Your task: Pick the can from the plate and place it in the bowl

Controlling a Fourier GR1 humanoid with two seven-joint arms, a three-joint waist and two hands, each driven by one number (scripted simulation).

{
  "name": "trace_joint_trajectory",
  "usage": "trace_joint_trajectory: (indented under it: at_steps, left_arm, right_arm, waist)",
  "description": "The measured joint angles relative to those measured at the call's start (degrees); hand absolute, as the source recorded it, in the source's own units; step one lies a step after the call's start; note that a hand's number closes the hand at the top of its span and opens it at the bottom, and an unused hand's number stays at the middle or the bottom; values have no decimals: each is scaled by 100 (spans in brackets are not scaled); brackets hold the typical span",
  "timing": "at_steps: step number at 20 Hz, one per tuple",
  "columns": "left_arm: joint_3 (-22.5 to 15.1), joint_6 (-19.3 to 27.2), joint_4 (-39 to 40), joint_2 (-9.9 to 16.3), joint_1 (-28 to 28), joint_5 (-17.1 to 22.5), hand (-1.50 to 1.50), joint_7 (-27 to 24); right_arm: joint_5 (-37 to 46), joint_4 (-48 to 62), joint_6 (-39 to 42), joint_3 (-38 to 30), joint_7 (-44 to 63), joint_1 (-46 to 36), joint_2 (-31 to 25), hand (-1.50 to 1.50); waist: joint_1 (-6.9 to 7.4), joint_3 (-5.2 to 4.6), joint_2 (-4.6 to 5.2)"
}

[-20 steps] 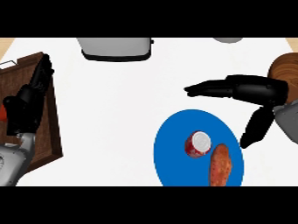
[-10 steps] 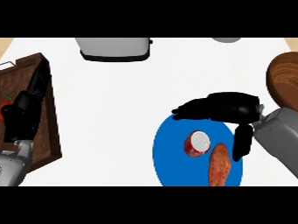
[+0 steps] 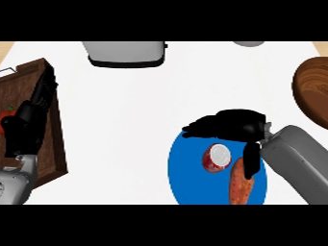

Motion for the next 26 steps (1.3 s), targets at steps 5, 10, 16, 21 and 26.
trace_joint_trajectory:
  at_steps: [5, 10, 16, 21, 26]
  left_arm:
    - [160, -120, 49, -87, -205, -145, 0, 151]
    - [232, -156, 96, -231, -215, -324, 0, 92]
    - [301, -272, -21, -334, -36, -382, 0, 42]
    - [398, -383, -67, -341, -101, -423, 0, 152]
    - [479, -354, -4, -415, -41, -492, 0, 73]
  right_arm:
    - [465, 390, -153, -8, -211, 66, 356, -150]
    - [875, 698, -298, 43, -422, 20, 637, 150]
    - [1325, 803, -804, 157, -991, 100, 658, 150]
    - [1435, 1003, -1004, 69, -1198, 90, 867, 150]
    - [1472, 515, -1108, -121, -766, 548, 900, 150]
  waist:
    - [0, -1, 1]
    - [0, -24, -21]
    - [3, -60, -55]
    - [4, -65, -60]
    - [-85, -68, -97]
